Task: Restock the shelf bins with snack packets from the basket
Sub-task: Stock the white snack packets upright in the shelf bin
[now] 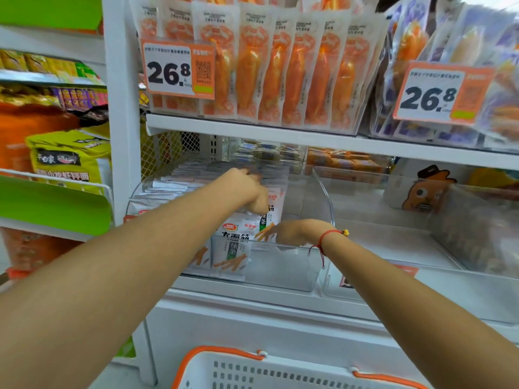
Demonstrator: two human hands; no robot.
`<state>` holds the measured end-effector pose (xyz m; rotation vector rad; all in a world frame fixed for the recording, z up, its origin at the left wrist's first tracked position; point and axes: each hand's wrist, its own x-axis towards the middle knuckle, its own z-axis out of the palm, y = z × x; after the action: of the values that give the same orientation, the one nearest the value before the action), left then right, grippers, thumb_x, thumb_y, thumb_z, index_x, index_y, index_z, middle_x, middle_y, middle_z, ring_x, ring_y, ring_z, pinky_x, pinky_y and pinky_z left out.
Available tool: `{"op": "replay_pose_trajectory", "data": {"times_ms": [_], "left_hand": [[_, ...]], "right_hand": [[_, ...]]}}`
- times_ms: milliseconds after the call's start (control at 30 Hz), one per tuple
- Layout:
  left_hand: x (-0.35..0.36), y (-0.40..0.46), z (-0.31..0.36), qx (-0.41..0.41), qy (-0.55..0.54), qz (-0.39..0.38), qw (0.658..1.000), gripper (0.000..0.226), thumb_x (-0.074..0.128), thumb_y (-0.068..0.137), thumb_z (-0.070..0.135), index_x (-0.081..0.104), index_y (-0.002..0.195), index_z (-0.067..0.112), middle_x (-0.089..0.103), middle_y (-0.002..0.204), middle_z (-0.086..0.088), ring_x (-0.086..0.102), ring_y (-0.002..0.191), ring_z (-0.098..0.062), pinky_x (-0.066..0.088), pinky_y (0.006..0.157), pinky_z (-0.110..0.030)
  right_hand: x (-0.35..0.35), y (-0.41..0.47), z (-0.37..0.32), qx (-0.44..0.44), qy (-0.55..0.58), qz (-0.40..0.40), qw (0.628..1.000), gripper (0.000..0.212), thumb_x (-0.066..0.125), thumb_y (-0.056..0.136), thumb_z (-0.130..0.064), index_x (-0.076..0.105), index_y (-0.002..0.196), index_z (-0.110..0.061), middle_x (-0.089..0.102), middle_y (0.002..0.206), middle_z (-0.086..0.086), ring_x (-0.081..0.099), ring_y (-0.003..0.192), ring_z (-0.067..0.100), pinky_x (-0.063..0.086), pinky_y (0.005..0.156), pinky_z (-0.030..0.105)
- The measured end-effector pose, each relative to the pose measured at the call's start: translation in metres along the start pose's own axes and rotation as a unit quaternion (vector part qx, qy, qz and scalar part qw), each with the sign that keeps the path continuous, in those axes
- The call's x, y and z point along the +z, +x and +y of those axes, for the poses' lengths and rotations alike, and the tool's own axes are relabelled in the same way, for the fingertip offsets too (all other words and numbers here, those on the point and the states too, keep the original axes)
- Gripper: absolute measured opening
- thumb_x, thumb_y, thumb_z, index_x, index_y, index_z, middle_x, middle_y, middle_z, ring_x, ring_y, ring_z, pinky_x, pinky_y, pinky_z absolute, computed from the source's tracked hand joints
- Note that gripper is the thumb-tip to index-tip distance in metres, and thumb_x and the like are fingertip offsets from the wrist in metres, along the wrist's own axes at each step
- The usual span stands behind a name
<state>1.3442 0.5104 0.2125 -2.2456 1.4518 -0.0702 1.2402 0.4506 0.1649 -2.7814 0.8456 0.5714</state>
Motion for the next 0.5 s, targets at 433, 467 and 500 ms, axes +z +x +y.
{"op": "replay_pose_trajectory", "data": {"times_ms": [433,467,500], "left_hand": [[0.032,-0.135,0.021,-0.057,-0.412,0.354,0.837,0.028,0.05,0.094,0.021,0.061,0.117,0.033,0.06,0.111,0.017,0.053,0.101,-0.007,0.04,0.079,-0.028],[0.04,-0.143,0.028,-0.072,-0.435,0.356,0.824,0.026,0.051,0.094,0.022,0.062,0.113,0.035,0.061,0.105,0.018,0.055,0.095,-0.005,0.041,0.074,-0.027],[0.051,-0.149,0.034,-0.083,-0.454,0.351,0.815,0.024,0.052,0.093,0.024,0.063,0.11,0.037,0.064,0.102,0.018,0.058,0.091,-0.006,0.044,0.072,-0.027]], "right_hand": [[0.041,-0.088,0.001,-0.106,0.24,0.402,0.877,0.009,0.06,0.089,-0.023,0.067,0.093,-0.024,0.063,0.081,-0.006,0.06,0.077,0.014,0.052,0.071,0.031],[0.049,-0.095,0.0,-0.109,0.252,0.402,0.874,0.007,0.06,0.088,-0.024,0.067,0.088,-0.026,0.063,0.079,-0.006,0.06,0.073,0.013,0.051,0.069,0.03],[0.059,-0.101,-0.001,-0.112,0.263,0.394,0.874,0.006,0.061,0.088,-0.024,0.066,0.086,-0.027,0.063,0.078,-0.006,0.059,0.07,0.012,0.051,0.067,0.03]]}}
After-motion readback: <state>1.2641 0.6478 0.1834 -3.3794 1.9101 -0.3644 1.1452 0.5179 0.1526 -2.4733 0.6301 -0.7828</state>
